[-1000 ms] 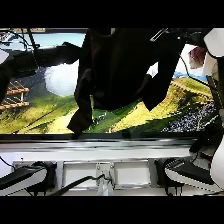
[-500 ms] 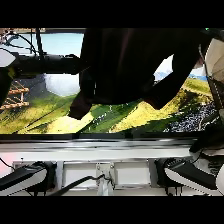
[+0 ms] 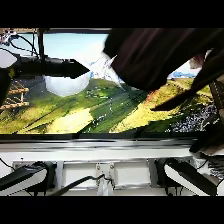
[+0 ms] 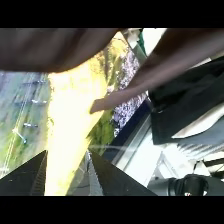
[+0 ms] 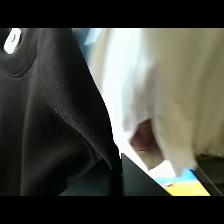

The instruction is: Fold the clothes and pants, and hang the long-sleeved shirts on hangers.

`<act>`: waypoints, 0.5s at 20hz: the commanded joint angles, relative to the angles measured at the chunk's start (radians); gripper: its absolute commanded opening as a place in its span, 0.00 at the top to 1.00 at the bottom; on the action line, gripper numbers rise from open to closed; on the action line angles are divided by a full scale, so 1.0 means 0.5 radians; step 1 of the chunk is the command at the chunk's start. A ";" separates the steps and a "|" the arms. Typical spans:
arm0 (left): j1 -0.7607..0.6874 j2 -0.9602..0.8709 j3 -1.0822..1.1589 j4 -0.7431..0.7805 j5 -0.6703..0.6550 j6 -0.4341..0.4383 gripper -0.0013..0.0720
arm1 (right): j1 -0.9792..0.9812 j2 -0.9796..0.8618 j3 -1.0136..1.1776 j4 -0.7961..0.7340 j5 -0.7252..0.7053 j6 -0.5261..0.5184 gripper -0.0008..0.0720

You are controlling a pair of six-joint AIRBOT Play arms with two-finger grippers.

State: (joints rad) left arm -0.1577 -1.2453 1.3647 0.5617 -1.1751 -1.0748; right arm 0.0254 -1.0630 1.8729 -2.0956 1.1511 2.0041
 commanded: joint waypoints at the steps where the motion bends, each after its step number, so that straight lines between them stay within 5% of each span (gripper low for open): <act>1: 0.000 0.000 -0.001 0.029 0.001 -0.006 0.60 | -0.194 0.078 0.002 -0.121 0.079 0.289 0.95; 10: 0.004 -0.002 -0.001 0.121 0.000 -0.007 0.60 | -0.769 0.202 0.002 -0.266 0.082 0.510 0.95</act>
State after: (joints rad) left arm -0.1566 -1.2453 1.3647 0.5957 -1.1755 -1.0782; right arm -0.2630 -0.9733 1.8729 -2.2097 1.1942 2.2272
